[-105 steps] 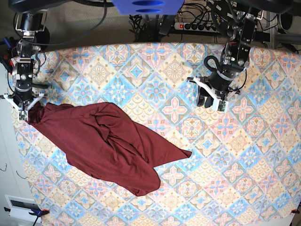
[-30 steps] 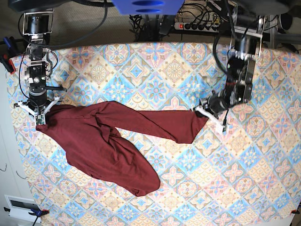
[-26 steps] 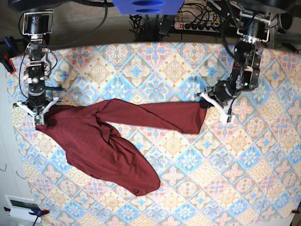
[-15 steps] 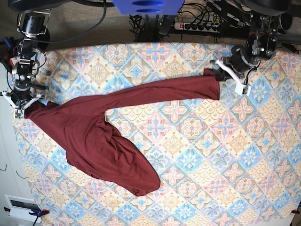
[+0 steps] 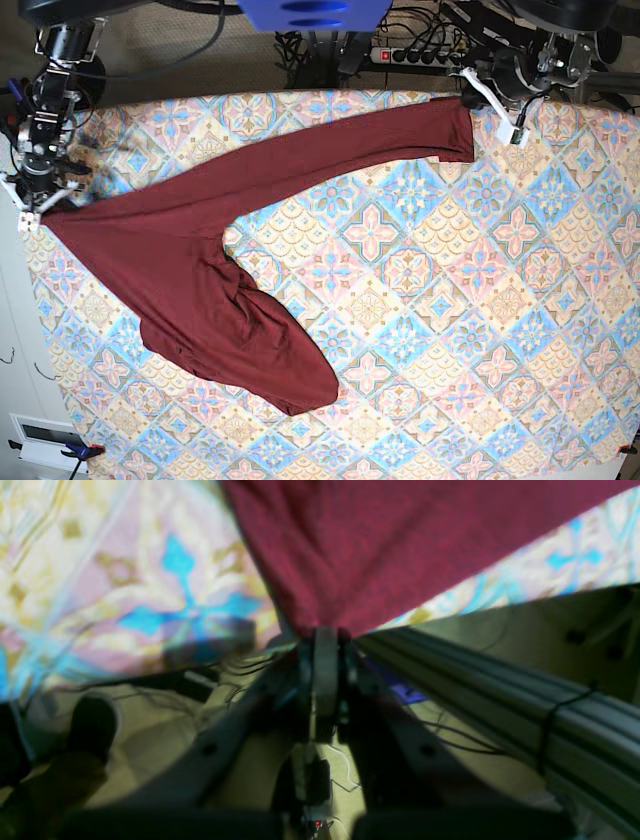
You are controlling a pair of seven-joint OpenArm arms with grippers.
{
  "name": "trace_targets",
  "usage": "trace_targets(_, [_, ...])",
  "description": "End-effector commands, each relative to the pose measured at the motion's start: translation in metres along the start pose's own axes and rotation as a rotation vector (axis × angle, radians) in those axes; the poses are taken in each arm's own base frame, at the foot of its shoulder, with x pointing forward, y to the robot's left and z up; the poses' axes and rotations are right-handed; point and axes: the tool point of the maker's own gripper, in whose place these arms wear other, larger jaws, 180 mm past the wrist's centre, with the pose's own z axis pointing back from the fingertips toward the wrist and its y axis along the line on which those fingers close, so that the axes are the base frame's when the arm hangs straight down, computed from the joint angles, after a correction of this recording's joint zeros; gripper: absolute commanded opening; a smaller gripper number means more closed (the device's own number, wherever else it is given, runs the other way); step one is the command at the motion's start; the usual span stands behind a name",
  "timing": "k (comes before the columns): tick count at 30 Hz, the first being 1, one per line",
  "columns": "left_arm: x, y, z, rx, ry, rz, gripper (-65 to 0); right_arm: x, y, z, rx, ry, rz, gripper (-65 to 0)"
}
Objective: Layout the t-shirt on the table in an organized manner, then fold the t-shirt properly
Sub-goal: 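Pull the sleeve with the left gripper away from the right gripper, then release the sleeve and reach the left gripper into the shirt body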
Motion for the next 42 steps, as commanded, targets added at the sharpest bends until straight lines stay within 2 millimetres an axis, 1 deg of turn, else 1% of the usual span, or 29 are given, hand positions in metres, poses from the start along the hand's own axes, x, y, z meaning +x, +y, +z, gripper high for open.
trace_targets(1, [0.01,-0.001,0.003,-0.005,-0.03,-0.016,-65.0,0.021,-0.02,0.0,-0.048,-0.059,0.004,-63.9])
trace_targets(5, [0.017,-0.003,0.003,-0.011,-0.047,-0.022,-65.0,0.022,-0.021,0.0,-0.05,-0.061,0.003,-63.9])
trace_targets(6, [0.02,-0.003,0.003,-0.012,-0.054,-0.024,-63.6,0.022,-0.021,0.0,-0.051,-0.061,0.002,-63.9])
trace_targets(9, [0.021,-0.003,0.003,-0.012,-0.055,-0.024,-57.1,0.022,-0.022,0.001,-0.052,-0.061,0.002,-63.9])
trace_targets(11, [0.025,-0.002,0.003,-0.009,-0.065,-0.024,-53.4,0.021,-0.021,0.0,-0.049,-0.058,0.004,-63.9])
trace_targets(13, [0.026,-0.006,0.004,-0.017,-0.07,-0.032,-49.7,0.022,-0.02,0.001,-0.048,-0.06,0.005,-63.9])
trace_targets(16, [0.017,-0.011,0.004,-0.039,-0.02,-0.022,-43.6,0.022,-0.021,0.001,-0.051,-0.06,0.003,-63.9])
trace_targets(17, [0.014,-0.013,0.004,-0.052,0.001,-0.012,-42.5,0.021,-0.022,0.001,-0.052,-0.058,0.002,-63.9])
trace_targets(20, [0.006,-0.017,0.005,-0.074,0.042,0.004,-41.0,0.021,-0.022,0.001,-0.053,-0.058,0.001,-63.9])
trace_targets(24, [0.011,-0.012,0.007,-0.06,0.032,-0.002,-41.0,0.021,-0.022,0.001,-0.053,-0.057,0.002,-63.9])
trace_targets(26, [0.023,-0.001,0.012,-0.033,-0.006,-0.001,-41.0,0.017,-0.022,0.001,-0.051,-0.051,0.007,-63.9])
trace_targets(29, [0.049,0.014,0.022,0.01,-0.125,0.031,-41.0,0.016,-0.022,0.003,-0.05,-0.05,0.013,-63.7])
trace_targets(30, [0.059,0.016,0.024,0.013,-0.165,0.042,-41.0,0.015,-0.022,0.003,-0.049,-0.048,0.014,-63.1])
trace_targets(32, [0.085,0.012,0.027,-0.013,-0.239,0.066,-41.0,0.014,-0.022,0.003,-0.049,-0.047,0.015,-59.8])
trace_targets(34, [0.11,0.006,0.029,-0.047,-0.292,0.074,-41.0,0.007,-0.021,0.006,-0.047,-0.036,0.028,-54.9])
trace_targets(37, [0.145,-0.005,0.032,-0.097,-0.392,0.096,-41.0,0.008,-0.021,0.013,-0.044,-0.046,0.043,-48.4])
trace_targets(39, [0.159,-0.004,0.028,-0.114,-0.421,0.123,-40.9,0.006,-0.025,0.018,-0.053,-0.049,0.047,-45.1])
trace_targets(41, [0.171,0.002,0.022,-0.118,-0.441,0.155,-40.9,0.0,-0.03,0.02,-0.066,-0.034,0.032,-42.7])
trace_targets(42, [0.176,0.001,0.015,-0.132,-0.444,0.173,-40.9,-0.003,-0.03,0.021,-0.072,-0.021,0.012,-41.6])
